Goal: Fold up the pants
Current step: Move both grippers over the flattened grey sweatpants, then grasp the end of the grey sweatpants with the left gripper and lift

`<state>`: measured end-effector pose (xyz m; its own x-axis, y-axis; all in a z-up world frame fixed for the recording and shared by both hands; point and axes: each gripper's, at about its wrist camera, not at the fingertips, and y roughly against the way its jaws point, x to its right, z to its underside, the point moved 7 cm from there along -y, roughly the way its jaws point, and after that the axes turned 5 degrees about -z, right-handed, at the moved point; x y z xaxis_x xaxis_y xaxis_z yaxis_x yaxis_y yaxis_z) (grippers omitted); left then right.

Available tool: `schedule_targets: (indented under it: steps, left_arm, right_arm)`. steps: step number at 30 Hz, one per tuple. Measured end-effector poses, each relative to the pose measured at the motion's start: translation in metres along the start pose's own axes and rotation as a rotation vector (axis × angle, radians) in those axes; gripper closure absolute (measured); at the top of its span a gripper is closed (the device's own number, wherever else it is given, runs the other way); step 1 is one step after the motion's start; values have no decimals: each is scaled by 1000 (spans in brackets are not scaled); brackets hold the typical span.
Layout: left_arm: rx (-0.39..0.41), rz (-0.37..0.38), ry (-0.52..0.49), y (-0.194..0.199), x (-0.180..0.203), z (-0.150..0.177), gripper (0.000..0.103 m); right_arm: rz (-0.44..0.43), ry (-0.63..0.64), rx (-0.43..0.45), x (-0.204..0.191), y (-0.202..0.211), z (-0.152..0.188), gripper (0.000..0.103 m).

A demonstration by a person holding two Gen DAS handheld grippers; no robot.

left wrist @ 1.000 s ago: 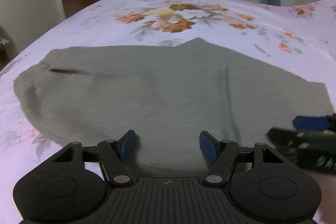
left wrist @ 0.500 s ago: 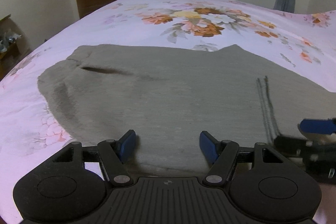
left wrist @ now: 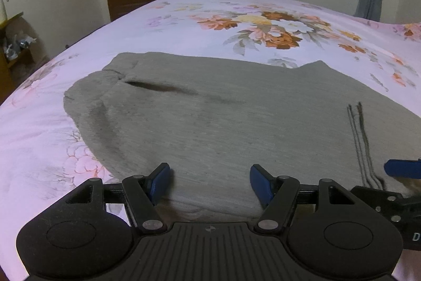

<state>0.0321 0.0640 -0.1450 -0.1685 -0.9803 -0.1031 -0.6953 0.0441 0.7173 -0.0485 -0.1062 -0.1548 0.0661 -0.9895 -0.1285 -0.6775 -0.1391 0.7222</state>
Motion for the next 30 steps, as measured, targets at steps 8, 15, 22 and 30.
schedule_targets:
  steps: [8, 15, 22, 30]
  left_arm:
    - [-4, -26, 34, -16, -24, -9, 36]
    - [-9, -16, 59, -24, -37, -11, 36]
    - [13, -2, 111, -12, -49, -11, 36]
    - [-8, -24, 176, -6, -74, -2, 36]
  right_arm:
    - [-18, 2, 5, -13, -9, -10, 30]
    - [1, 34, -8, -21, -19, -11, 23]
    - [-35, 22, -16, -31, -30, -17, 30]
    - [-59, 8, -5, -39, -36, -23, 28]
